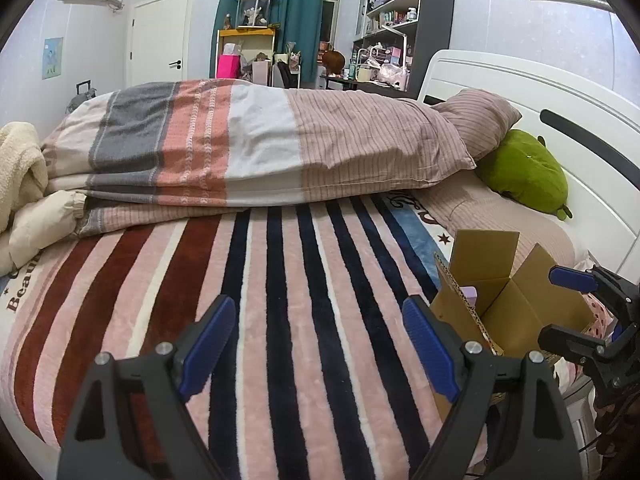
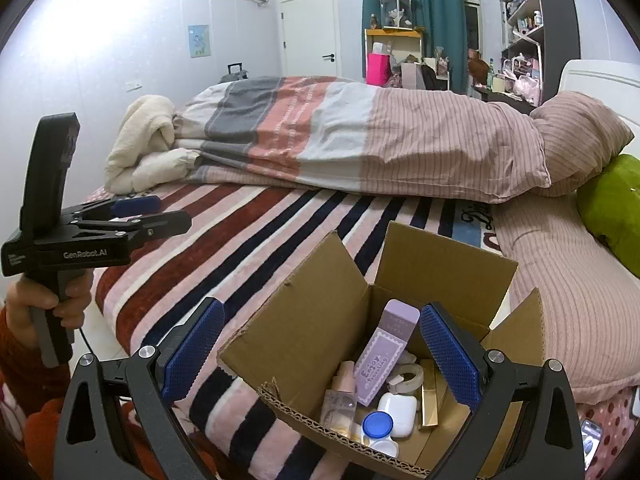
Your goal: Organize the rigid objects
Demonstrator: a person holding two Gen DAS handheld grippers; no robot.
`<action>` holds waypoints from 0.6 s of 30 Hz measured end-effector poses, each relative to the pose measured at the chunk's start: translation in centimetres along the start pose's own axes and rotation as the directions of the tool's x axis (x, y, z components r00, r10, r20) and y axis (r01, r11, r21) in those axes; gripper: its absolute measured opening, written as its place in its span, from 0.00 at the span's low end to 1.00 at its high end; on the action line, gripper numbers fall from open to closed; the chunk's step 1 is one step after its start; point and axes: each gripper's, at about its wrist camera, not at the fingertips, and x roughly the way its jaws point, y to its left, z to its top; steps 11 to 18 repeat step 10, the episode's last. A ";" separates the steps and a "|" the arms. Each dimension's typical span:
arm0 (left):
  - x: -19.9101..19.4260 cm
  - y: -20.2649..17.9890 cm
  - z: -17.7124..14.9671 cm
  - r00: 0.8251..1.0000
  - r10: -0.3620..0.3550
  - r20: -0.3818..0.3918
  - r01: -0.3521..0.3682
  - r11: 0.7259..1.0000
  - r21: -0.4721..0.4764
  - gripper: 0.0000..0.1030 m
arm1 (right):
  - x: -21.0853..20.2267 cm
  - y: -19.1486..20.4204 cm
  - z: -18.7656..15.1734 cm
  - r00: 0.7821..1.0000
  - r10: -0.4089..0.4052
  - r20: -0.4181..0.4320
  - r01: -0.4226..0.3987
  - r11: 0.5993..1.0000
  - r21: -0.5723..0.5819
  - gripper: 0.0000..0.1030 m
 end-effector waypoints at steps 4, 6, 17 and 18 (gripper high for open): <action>0.0 0.0 0.0 1.000 0.004 0.001 -0.004 1.000 0.001 0.81 | 0.0 -0.1 0.1 1.000 0.002 -0.001 -0.002 1.000 -0.003 0.96; 0.0 0.0 0.0 1.000 0.005 0.000 -0.005 1.000 0.001 0.81 | 0.0 -0.1 0.0 1.000 -0.001 -0.001 0.001 1.000 -0.003 0.96; 0.0 -0.1 0.0 1.000 0.006 0.001 -0.006 1.000 0.003 0.81 | 0.0 -0.1 0.1 1.000 0.000 -0.001 0.000 1.000 0.000 0.96; 0.0 -0.1 0.0 1.000 0.006 0.001 -0.006 1.000 0.003 0.81 | 0.0 -0.1 0.1 1.000 0.000 -0.001 0.000 1.000 0.000 0.96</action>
